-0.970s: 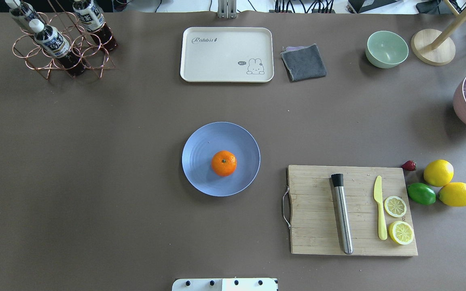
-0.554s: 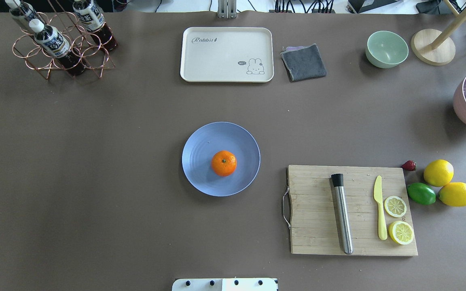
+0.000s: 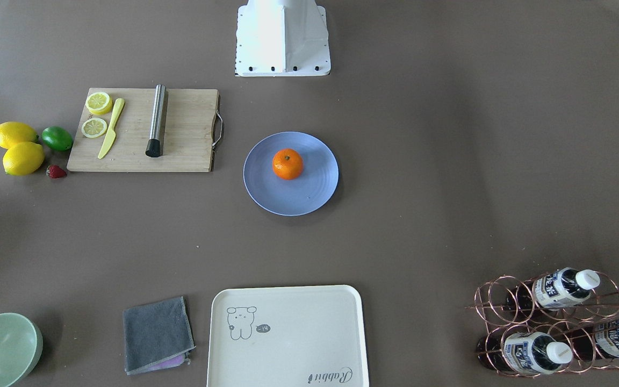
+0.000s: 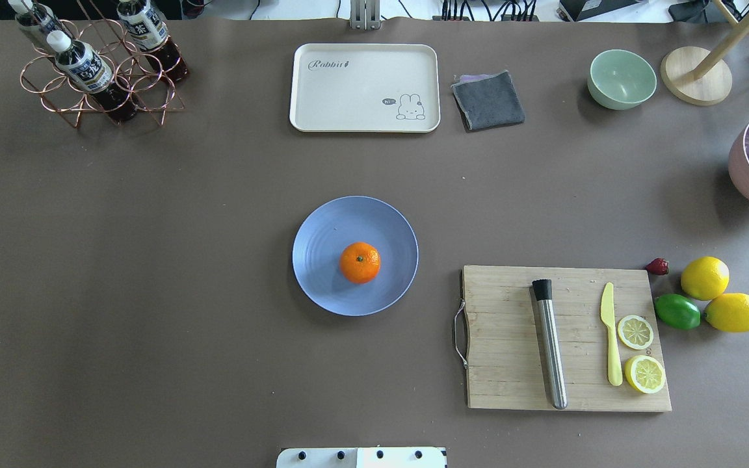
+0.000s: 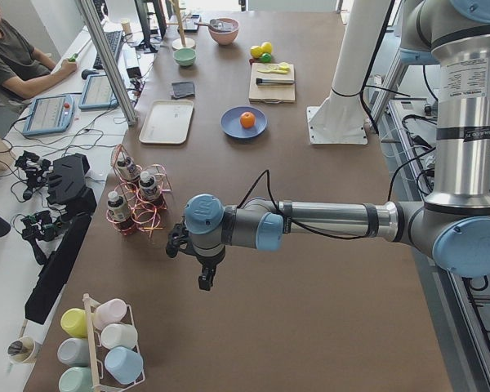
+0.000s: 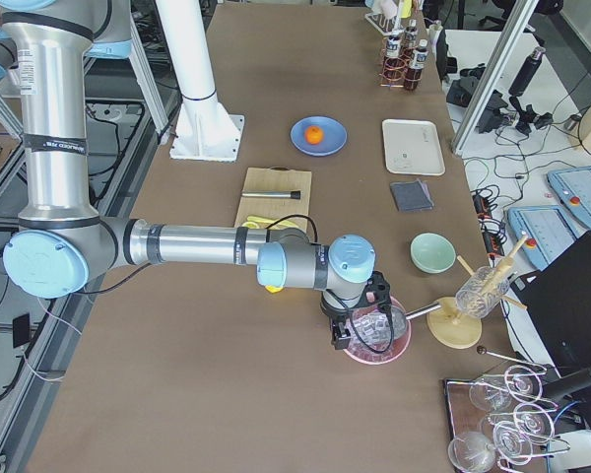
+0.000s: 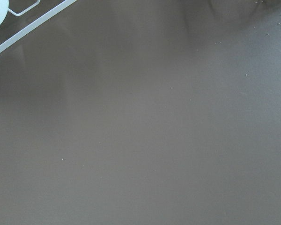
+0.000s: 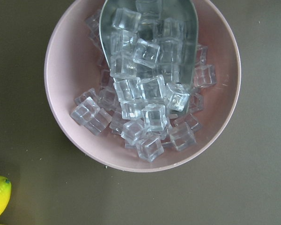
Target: Pick orange to plate
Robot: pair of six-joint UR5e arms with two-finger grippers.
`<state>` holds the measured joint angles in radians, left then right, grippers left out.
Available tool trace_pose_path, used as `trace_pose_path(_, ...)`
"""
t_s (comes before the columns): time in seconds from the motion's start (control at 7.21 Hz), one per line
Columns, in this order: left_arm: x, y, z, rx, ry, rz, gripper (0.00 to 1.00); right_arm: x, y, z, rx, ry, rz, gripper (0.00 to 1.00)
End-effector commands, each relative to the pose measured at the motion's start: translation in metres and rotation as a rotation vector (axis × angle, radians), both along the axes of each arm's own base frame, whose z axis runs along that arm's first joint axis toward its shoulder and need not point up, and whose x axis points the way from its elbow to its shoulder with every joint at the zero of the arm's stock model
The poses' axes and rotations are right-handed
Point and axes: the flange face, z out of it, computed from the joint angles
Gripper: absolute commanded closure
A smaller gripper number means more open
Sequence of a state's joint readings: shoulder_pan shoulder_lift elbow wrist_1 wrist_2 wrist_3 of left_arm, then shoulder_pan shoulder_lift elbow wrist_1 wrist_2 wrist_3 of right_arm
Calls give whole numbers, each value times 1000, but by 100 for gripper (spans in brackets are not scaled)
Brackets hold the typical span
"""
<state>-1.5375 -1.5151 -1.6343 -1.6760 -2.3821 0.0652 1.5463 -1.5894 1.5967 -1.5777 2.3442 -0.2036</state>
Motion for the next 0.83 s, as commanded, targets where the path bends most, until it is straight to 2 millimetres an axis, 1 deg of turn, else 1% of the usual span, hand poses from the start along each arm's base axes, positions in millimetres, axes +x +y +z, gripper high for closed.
trace_pose_path(0.0, 0, -2, -1, 0, 0, -3, 2, 0, -1, -6, 10, -2, 1, 0)
trace_pose_path(0.14, 0, -4, -3, 4, -1, -2, 2, 0, -4, -8, 11, 8, 4, 0)
trace_pose_path(0.28, -3, 0, -5, 7, 2, -8, 2, -2, -5, -3, -1, 8, 3, 0)
trace_pose_path(0.42, -7, 1, -1, -3, 2, -18, 2, -1, -2, -7, 8, 2, 4, 0)
trace_pose_path(0.55, -7, 0, -17, 5, 9, -44, 2, -1, -6, -5, 7, 20, 3, 0)
trace_pose_path(0.69, -7, -2, -23, -5, 14, -76, 2, 0, -1, -5, 2, 19, 4, 0)
